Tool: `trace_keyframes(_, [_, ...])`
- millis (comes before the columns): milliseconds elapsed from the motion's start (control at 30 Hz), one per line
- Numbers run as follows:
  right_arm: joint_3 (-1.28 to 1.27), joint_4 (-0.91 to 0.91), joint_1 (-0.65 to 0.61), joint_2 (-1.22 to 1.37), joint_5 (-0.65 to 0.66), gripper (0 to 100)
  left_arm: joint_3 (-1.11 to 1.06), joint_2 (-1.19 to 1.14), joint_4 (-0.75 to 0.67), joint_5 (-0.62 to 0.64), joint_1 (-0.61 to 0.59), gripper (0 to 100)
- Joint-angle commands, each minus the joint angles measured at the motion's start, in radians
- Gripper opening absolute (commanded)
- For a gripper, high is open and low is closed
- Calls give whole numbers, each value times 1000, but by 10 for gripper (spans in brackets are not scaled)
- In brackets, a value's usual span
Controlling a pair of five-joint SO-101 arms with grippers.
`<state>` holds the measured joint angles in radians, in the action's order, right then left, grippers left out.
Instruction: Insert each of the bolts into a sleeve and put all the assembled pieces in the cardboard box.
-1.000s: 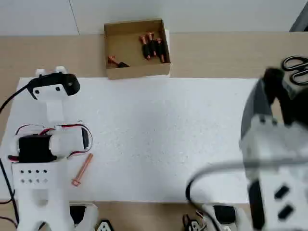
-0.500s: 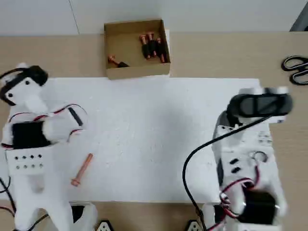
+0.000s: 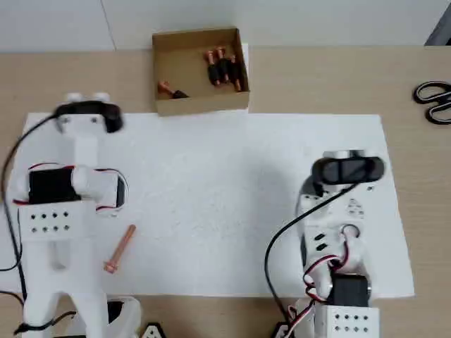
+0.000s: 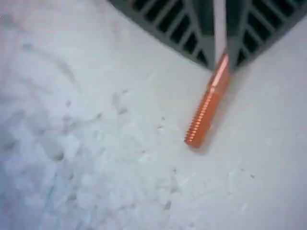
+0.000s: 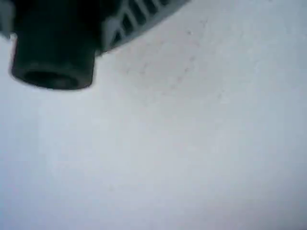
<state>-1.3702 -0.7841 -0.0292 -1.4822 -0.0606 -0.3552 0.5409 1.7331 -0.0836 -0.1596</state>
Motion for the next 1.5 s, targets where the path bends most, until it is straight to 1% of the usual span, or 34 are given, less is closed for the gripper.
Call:
trace_keyframes(0, [-28,58,-62,-19,3,4,-22,-15,18,-308,2,6])
trace_keyframes(100, [-44,58,-93,-19,3,4,-90,-49,18,-423,5,6])
trace_keyframes(167, [-51,58,-93,-19,3,4,-122,-75,17,-459,0,6])
trace_keyframes(433, [-61,58,-94,-19,3,4,-189,-109,18,-430,0,6])
trace_keyframes(667, [-63,58,-94,-19,3,4,-263,-110,18,-423,29,13])
trace_keyframes(767, [-63,58,-97,-19,3,4,-260,-109,18,-376,21,63])
trace_keyframes(867, [-63,58,-97,-19,3,4,-259,-109,18,-373,28,106])
trace_keyframes(1333, [-63,53,-97,-19,3,4,-265,-114,15,-376,9,109])
trace_keyframes(1467, [-63,53,-97,-19,3,4,-262,-184,15,-376,-20,155])
